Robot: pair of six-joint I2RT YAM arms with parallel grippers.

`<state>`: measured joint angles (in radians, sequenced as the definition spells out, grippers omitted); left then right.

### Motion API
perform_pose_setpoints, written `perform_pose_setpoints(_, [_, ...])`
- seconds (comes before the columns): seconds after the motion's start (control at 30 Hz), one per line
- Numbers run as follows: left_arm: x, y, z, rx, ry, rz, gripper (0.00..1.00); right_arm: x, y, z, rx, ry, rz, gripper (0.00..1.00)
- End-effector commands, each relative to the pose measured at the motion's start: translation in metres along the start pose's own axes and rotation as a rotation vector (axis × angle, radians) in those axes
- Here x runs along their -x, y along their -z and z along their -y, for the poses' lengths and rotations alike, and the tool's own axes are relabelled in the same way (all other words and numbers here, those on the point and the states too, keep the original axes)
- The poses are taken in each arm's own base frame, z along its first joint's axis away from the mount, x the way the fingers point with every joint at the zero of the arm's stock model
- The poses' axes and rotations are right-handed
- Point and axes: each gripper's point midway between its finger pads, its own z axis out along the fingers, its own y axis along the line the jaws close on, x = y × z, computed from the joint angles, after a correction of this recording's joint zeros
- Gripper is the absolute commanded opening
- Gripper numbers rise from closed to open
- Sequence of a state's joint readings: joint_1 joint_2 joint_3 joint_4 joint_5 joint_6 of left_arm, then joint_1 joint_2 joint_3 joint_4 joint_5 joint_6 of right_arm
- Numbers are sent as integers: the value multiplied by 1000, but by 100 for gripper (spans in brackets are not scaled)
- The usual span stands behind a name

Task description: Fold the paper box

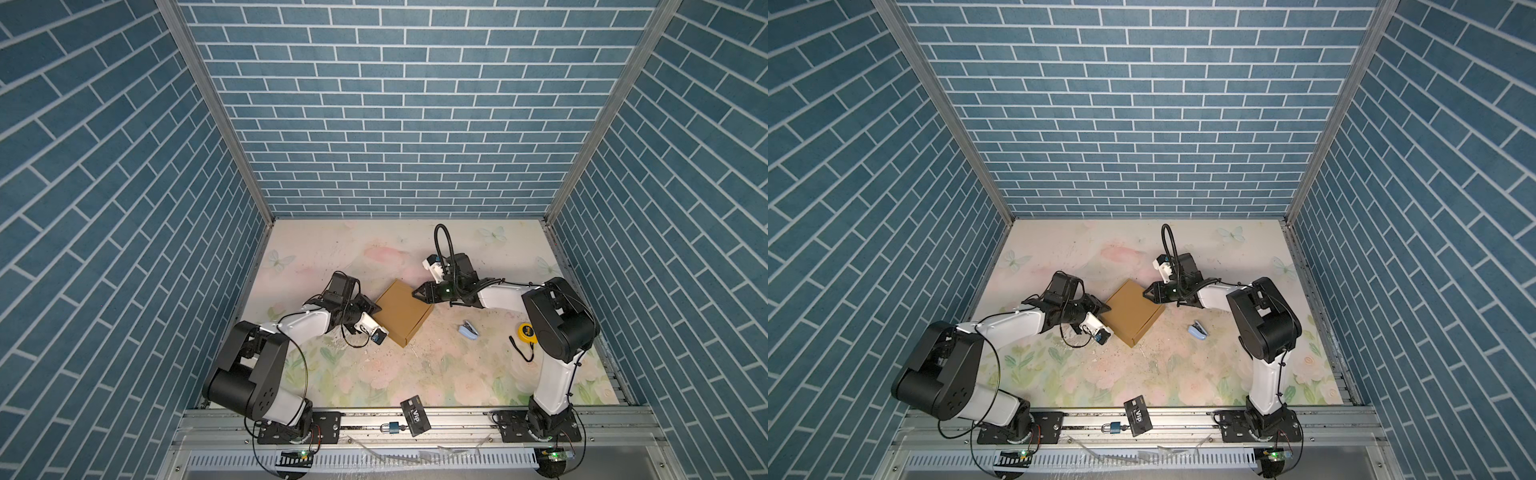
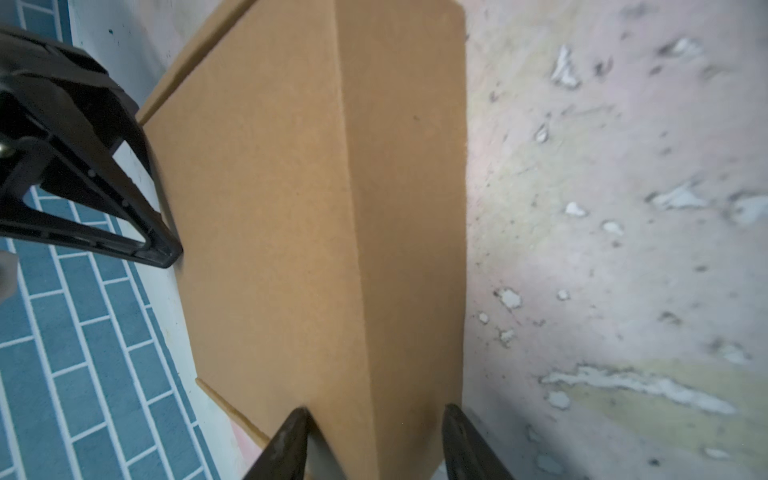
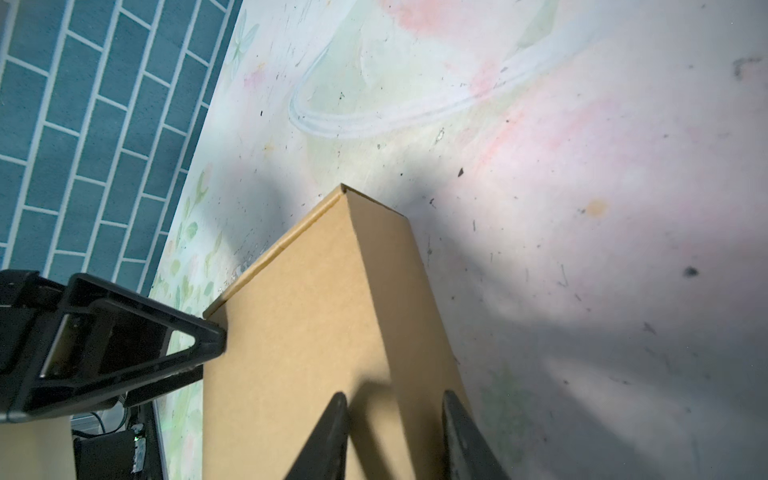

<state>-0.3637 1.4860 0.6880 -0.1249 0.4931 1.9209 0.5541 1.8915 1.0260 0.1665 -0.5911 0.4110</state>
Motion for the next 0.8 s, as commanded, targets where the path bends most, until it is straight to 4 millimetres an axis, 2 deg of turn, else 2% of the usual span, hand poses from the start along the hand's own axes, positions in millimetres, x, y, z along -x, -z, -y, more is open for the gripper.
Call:
perform_pose_setpoints(0.0, [40, 10, 33, -134, 27, 161, 58, -10, 12, 11, -41, -17, -35, 37])
perform_pose_setpoints(0.03, [46, 15, 23, -123, 10, 173, 59, -10, 12, 12, -41, -23, -28, 37])
perform_pose_setpoints(0.13, [66, 21, 24, -143, -2, 214, 62, -15, 8, 17, -38, -49, -32, 37])
perform_pose_setpoints(0.23, [77, 19, 21, -147, -12, 204, 63, -16, 7, 21, -49, -84, -22, 37])
perform_pose_setpoints(0.43, [94, 3, -24, -10, 67, 140, 64, -18, 8, 23, -59, -103, 0, 37])
perform_pose_setpoints(0.57, [109, -9, -32, 16, 27, 127, 64, -19, 11, 22, -59, -118, 15, 36])
perform_pose_setpoints(0.6, [111, -14, -21, 0, 17, 128, 64, -20, 11, 21, -60, -116, 12, 36])
perform_pose_setpoints(0.77, [108, -24, -19, 0, 41, 109, 64, -22, 9, 21, -84, -115, -5, 36])
